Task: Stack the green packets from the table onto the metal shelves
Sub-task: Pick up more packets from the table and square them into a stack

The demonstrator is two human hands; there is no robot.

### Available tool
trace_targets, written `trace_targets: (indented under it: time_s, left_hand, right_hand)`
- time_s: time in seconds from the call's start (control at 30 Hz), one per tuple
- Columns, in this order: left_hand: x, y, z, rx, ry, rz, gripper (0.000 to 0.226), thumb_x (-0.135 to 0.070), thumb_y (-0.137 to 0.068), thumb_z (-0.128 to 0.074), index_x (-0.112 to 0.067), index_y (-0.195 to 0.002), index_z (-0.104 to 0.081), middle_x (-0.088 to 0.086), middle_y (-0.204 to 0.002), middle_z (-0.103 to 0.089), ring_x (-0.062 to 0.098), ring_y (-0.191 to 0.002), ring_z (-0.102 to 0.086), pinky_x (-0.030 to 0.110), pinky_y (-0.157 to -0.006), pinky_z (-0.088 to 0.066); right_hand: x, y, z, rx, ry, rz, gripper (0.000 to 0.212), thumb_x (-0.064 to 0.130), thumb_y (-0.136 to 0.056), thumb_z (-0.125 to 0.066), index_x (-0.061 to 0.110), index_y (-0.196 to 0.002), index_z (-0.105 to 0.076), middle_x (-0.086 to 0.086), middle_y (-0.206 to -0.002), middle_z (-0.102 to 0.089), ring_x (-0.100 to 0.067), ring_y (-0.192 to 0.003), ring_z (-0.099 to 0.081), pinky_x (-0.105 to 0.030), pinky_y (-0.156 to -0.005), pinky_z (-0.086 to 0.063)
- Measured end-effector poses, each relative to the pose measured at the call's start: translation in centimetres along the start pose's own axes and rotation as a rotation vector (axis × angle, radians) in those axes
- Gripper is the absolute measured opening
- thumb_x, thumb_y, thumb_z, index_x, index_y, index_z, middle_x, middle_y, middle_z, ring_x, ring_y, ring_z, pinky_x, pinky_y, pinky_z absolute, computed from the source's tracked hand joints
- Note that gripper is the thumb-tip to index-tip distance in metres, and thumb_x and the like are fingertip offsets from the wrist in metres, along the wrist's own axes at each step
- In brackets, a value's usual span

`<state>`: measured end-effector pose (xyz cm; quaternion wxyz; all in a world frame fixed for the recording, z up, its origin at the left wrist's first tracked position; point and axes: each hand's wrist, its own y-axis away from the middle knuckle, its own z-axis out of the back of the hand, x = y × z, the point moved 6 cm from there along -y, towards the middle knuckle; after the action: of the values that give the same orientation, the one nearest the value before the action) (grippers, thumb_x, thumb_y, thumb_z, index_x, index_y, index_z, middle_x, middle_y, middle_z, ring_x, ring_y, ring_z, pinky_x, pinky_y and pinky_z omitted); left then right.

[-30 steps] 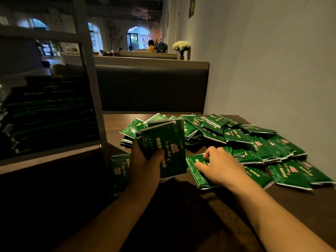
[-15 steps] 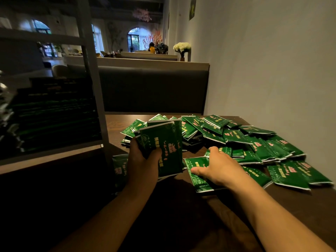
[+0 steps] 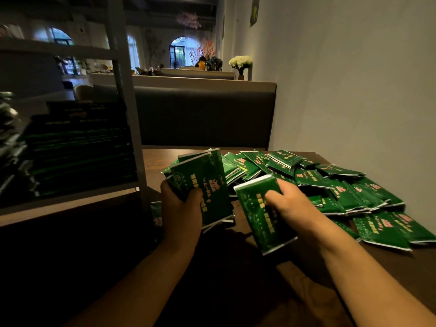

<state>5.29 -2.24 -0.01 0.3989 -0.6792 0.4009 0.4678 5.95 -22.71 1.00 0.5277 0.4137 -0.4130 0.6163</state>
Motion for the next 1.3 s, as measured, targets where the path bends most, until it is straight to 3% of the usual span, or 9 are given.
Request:
trace_targets:
  time_s: [0.17, 0.4, 0.5, 0.57, 0.63, 0.77, 1.0, 1.17, 1.3]
  left_hand:
    - [0.0, 0.8, -0.9, 0.159, -0.004, 0.037, 0.035, -0.008, -0.087, -0.063, -0.035, -0.107, -0.052, -0.018, -0.097, -0.065, -0.011, -0.081, -0.061, 0.017, -0.067, -0.044]
    - [0.2, 2.2, -2.3, 0.338, -0.033, 0.05, 0.029, -0.008, -0.091, -0.055, -0.032, -0.107, -0.057, -0.018, -0.091, -0.07, -0.007, -0.084, -0.064, 0.022, -0.072, -0.047]
    - [0.2, 2.7, -2.5, 0.391, -0.005, 0.106, 0.028, -0.007, -0.095, -0.047, -0.031, -0.102, -0.061, -0.017, -0.084, -0.071, -0.001, -0.081, -0.066, 0.03, -0.075, -0.049]
    - [0.1, 2.8, -2.7, 0.418, -0.021, 0.088, 0.027, -0.013, -0.098, -0.043, -0.033, -0.102, -0.061, -0.014, -0.087, -0.07, -0.003, -0.08, -0.065, 0.024, -0.069, -0.05]
    - [-0.2, 2.4, -2.5, 0.393, -0.181, -0.068, 0.029, -0.015, -0.101, -0.037, -0.034, -0.106, -0.057, -0.014, -0.095, -0.065, -0.005, -0.085, -0.061, 0.017, -0.067, -0.048]
    - [-0.8, 0.5, -1.3, 0.133, -0.7, -0.478, 0.027, -0.012, -0.093, -0.046, -0.03, -0.112, -0.053, -0.014, -0.106, -0.049, 0.015, -0.104, -0.048, 0.032, -0.082, -0.044]
    - [1.5, -1.3, -1.2, 0.207, -1.284, -0.367, 0.034, -0.051, -0.094, -0.044, -0.033, -0.123, -0.048, -0.003, -0.134, -0.046, 0.02, -0.123, -0.038, 0.033, -0.096, -0.033]
    - [2.3, -1.8, -1.0, 0.203, -1.542, -0.285, 0.077, -0.081, -0.079, -0.029, -0.029, -0.135, -0.036, 0.001, -0.14, -0.044, 0.025, -0.128, -0.036, 0.042, -0.099, -0.029]
    - [2.6, -2.0, -1.0, 0.228, -1.587, -0.243, 0.088, -0.082, -0.076, -0.038, -0.023, -0.14, -0.032, 0.005, -0.145, -0.037, 0.027, -0.132, -0.031, 0.044, -0.102, -0.03]
  right_hand:
    - [0.8, 0.8, -1.0, 0.053, -0.383, 0.148, 0.044, 0.032, -0.063, -0.07, 0.013, -0.103, -0.063, -0.019, -0.102, -0.065, -0.041, -0.103, -0.062, -0.056, -0.09, -0.052]
    - [1.0, 1.4, -3.0, 0.042, -0.419, 0.183, 0.03, 0.023, -0.083, -0.073, 0.03, -0.109, -0.06, -0.007, -0.107, -0.07, -0.026, -0.1, -0.069, -0.044, -0.077, -0.059]
    - [1.9, 1.6, -3.1, 0.007, -0.255, 0.277, 0.031, 0.017, -0.086, -0.068, 0.023, -0.11, -0.05, -0.005, -0.101, -0.07, -0.016, -0.092, -0.07, -0.029, -0.071, -0.059]
    - [1.7, 1.3, -2.6, -0.075, -0.188, 0.311, 0.029, 0.005, -0.089, -0.064, 0.017, -0.11, -0.048, -0.013, -0.098, -0.066, -0.017, -0.088, -0.067, -0.035, -0.073, -0.059]
    - [1.4, 1.0, -1.7, -0.185, -0.215, 0.317, 0.031, 0.003, -0.087, -0.064, 0.017, -0.108, -0.046, -0.012, -0.095, -0.062, -0.013, -0.083, -0.065, -0.037, -0.073, -0.059]
    - [0.9, 0.8, 0.7, -0.412, -0.282, 0.364, 0.035, 0.012, -0.078, -0.064, 0.023, -0.104, -0.044, -0.003, -0.094, -0.059, -0.009, -0.08, -0.062, -0.028, -0.069, -0.058]
    - [0.6, 1.1, 1.6, -0.582, -0.227, 0.37, 0.05, -0.008, -0.086, -0.062, 0.029, -0.104, -0.035, -0.003, -0.095, -0.056, 0.004, -0.069, -0.061, -0.014, -0.06, -0.05]
    - [0.0, 0.7, 1.4, -0.585, -0.194, 0.346, 0.061, -0.005, -0.084, -0.064, 0.041, -0.11, -0.034, -0.015, -0.12, -0.052, -0.023, -0.116, -0.058, -0.019, -0.074, -0.055]
    - [0.2, 0.6, 0.8, -0.508, -0.237, 0.315, 0.053, -0.014, -0.088, -0.056, 0.019, -0.123, -0.032, 0.017, -0.103, -0.045, 0.032, -0.071, -0.05, 0.004, -0.06, -0.04]
